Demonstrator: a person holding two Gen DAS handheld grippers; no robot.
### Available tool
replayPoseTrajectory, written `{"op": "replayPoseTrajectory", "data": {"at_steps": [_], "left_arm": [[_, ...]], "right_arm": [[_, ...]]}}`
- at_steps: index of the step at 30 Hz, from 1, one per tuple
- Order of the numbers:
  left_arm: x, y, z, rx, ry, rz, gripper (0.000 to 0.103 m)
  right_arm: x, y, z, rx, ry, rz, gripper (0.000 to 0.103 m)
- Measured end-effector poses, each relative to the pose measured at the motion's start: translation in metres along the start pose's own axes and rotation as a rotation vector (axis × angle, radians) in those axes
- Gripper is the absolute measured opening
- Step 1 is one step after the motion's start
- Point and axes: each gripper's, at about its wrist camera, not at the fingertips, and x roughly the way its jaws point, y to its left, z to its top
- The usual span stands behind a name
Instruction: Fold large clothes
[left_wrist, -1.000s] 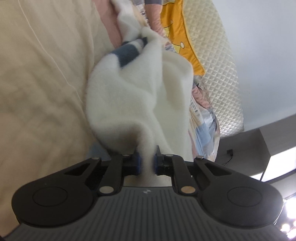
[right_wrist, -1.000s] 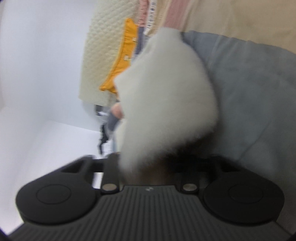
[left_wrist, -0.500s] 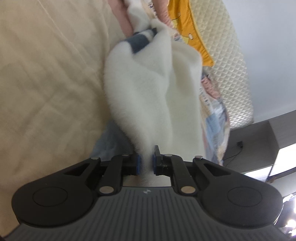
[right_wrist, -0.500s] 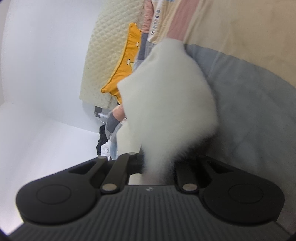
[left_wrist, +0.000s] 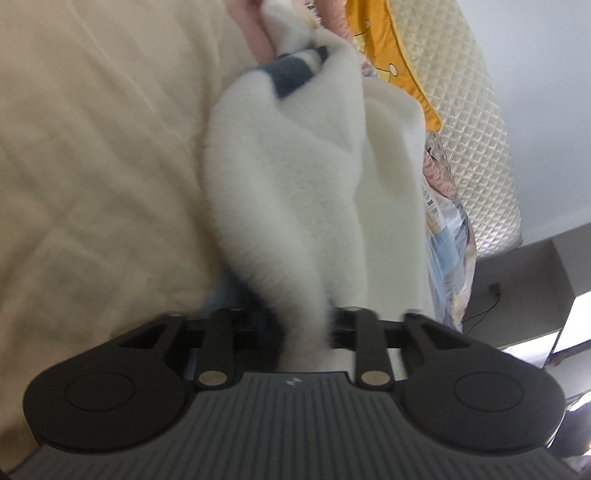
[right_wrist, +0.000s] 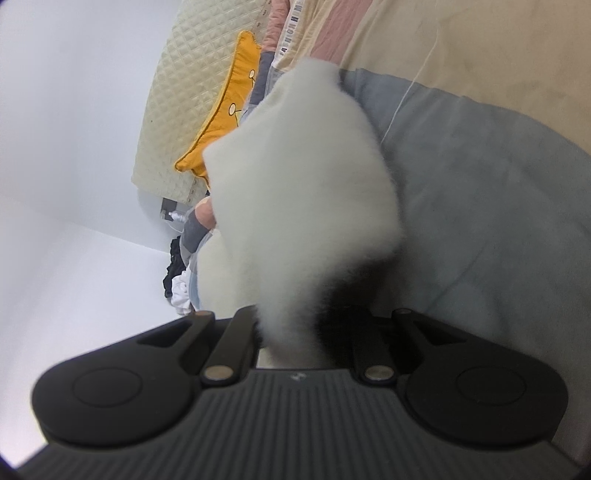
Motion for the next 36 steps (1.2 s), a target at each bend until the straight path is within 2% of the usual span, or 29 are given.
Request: {"op": "replayPoseTrajectory", "data": {"at_steps": [2,4,7,10,20,24,32,36], "left_arm": [[-0.008,-0.007,-0.001,0.032,-0.025,0.003,0.013],[-0.023,-0.012,-0.004,0.032,-0.064,-0.043,0.012],[-0.055,-0.025,-0.010,0.105,-0.128,-0.068,0.011],[-0.087,-0.033,-0.013,0.121,-0.168,-0.124,0.011],[-0.188,-0.046,-0.026,0.170,-0.210,-0.182,0.011],[-0.229,-0.054,-0.021,0.169,-0.236,-0.244,0.011],[-0.315,-0.133,-0.001,0.281,-0.337,-0.350,0.011],[-0.365,-0.187,0.007,0.355,-0.412,-0.429,0.011]], "right_arm": [[0.000,0.004,0.000,-0.019,0.004,0.010,0.014],[-0.004,0.010,0.000,-0.041,0.008,0.027,0.013],[-0.016,0.024,0.000,-0.070,-0.002,0.089,0.013],[-0.033,0.041,-0.001,-0.125,-0.010,0.128,0.013],[-0.096,0.093,-0.032,-0.215,0.003,0.251,0.013],[-0.118,0.124,-0.040,-0.274,-0.003,0.282,0.013],[-0.167,0.226,-0.020,-0.463,-0.061,0.368,0.013],[-0.203,0.283,-0.018,-0.610,-0.155,0.405,0.013]]}}
